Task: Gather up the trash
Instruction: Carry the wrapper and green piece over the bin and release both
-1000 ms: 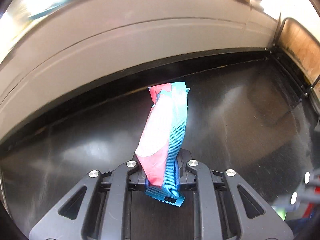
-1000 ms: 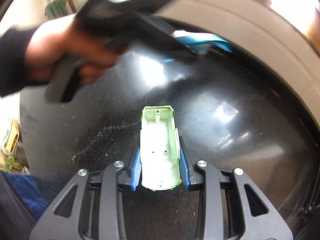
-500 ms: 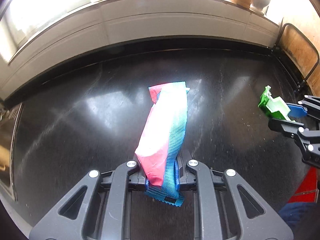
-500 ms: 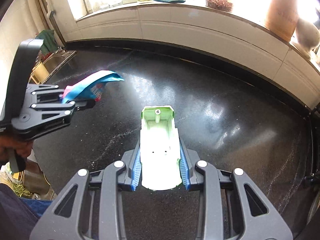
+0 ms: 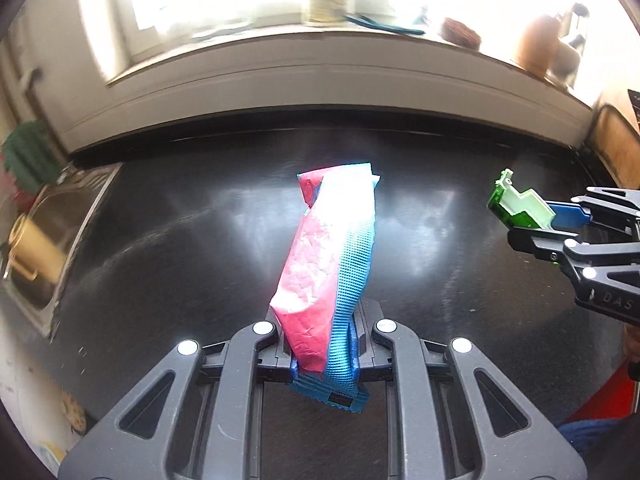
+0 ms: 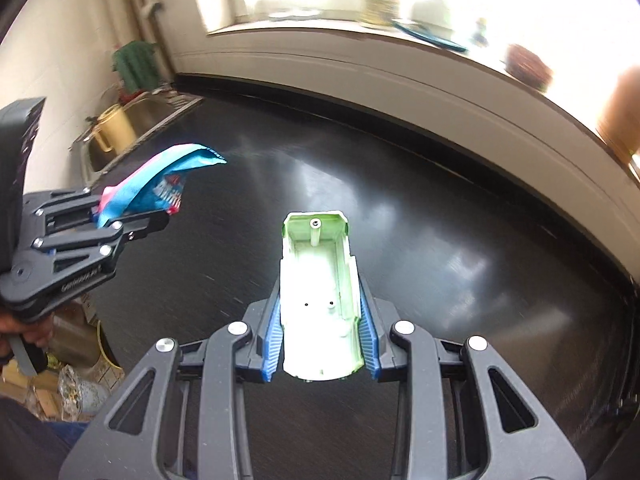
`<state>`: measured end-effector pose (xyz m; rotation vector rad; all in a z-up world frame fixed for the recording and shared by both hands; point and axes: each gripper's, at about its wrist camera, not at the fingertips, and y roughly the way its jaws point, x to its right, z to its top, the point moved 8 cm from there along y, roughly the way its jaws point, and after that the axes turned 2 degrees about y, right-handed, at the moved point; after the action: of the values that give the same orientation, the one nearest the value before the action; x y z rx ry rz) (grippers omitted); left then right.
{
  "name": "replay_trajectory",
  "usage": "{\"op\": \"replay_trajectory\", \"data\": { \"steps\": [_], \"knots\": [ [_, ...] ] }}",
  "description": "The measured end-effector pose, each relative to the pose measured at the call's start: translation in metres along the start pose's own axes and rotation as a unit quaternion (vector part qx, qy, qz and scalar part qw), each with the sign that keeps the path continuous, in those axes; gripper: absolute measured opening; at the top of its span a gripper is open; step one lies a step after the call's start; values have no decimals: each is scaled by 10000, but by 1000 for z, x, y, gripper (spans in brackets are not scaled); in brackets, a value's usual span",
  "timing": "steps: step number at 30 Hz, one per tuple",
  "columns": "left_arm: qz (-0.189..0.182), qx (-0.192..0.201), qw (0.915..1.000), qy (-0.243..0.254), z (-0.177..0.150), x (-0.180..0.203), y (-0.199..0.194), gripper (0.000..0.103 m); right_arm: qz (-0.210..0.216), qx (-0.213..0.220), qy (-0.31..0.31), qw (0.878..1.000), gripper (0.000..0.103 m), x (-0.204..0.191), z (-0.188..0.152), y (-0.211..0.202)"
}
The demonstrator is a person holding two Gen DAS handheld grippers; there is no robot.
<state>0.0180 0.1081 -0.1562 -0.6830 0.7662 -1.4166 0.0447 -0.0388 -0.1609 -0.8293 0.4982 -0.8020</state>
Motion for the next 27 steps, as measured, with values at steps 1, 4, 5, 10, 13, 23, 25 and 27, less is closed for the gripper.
{"op": "replay_trajectory", "data": {
  "steps": [1,4,5,10,13,23,25,27],
  "knots": [
    [143,30,9998,-129,-7,-14,-7,16,117,-11,-130,9998,33,-16,7,5],
    [563,31,9966,-594,-36,-55,-27,16,524,-69,-607,9968,33,-72,24,21],
    [734,-5,9942,-790,-51,-71,-34,16,679,-114,-795,9945,33,-94,26,26],
    [1361,-349,9731,-1826,-140,-138,-65,16,1515,-533,-1651,9731,33,-208,20,54],
    [1654,-646,9535,-2437,-202,-169,-78,17,2018,-1016,-2106,9511,33,-276,-1,73],
    [1730,-1196,8922,-3997,-354,-235,-72,17,2468,-1939,-2886,9046,33,-423,-72,131],
    [1658,-1204,8859,-4162,-371,-246,-62,17,2460,-2061,-2828,9039,33,-439,-79,146],
    [1641,-1248,8815,-4247,-385,-254,-54,17,2422,-2187,-2792,9031,33,-452,-83,162]
  ]
}}
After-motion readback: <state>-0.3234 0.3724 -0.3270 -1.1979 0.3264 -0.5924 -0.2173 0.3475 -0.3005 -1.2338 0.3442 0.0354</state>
